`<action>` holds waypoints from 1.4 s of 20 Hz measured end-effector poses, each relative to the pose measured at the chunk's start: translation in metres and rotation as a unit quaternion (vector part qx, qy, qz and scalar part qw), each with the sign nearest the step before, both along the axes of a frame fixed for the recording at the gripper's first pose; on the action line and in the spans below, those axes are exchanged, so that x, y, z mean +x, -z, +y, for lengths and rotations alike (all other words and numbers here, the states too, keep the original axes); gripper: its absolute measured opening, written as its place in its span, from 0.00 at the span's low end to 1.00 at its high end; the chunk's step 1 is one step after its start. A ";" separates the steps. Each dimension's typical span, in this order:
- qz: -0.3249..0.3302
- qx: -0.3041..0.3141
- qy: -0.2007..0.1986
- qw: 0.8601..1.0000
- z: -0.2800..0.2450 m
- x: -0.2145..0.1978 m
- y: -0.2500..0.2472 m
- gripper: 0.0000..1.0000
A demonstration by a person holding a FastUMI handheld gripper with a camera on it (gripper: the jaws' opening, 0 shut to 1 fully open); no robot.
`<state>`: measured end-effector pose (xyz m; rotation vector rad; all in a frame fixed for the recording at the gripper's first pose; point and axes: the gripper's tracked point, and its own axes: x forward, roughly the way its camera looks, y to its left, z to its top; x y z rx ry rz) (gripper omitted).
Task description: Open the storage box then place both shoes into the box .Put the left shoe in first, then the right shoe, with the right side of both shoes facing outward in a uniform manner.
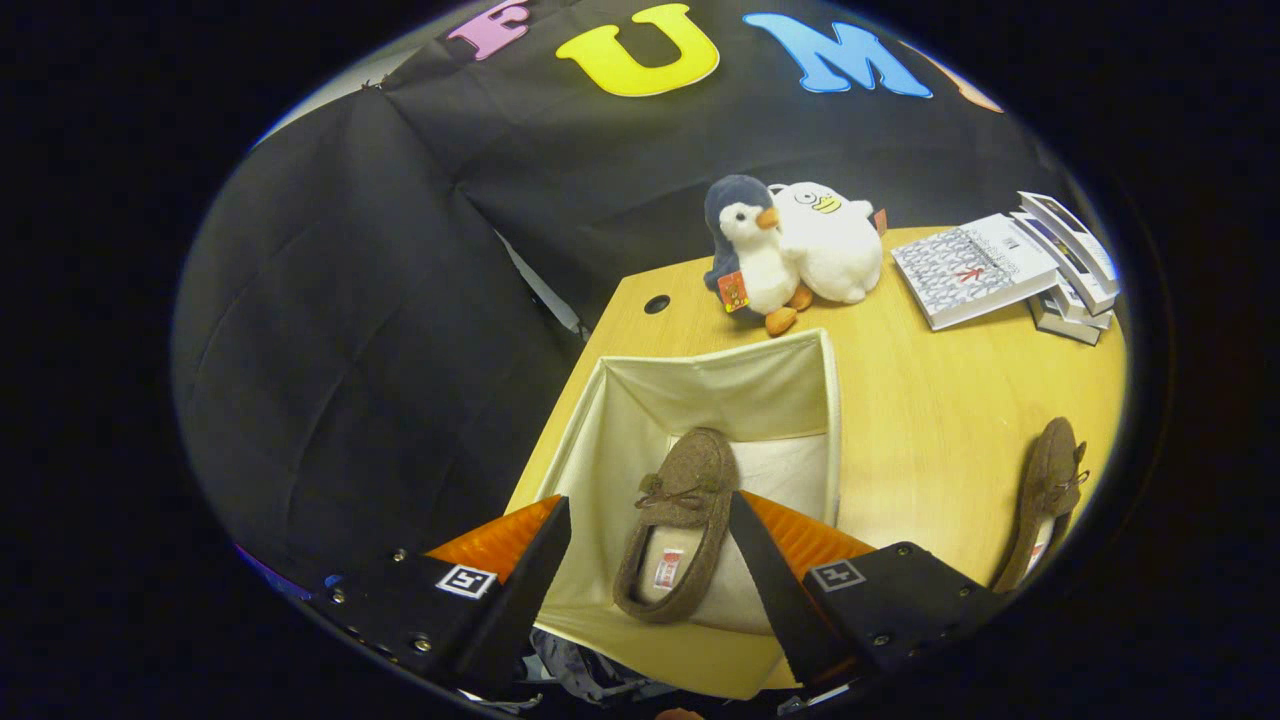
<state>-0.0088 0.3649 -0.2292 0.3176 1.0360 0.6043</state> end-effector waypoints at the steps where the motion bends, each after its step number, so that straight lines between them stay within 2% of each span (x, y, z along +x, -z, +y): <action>1: -0.007 0.001 0.001 1.000 -0.009 0.001 -0.006 0.98; 8: -0.037 -0.028 0.032 0.998 -0.086 0.015 -0.016 0.98; 17: -0.062 -0.086 0.067 0.992 -0.173 0.007 -0.011 0.98; 28: -0.052 -0.159 0.108 0.980 -0.285 0.002 0.033 0.98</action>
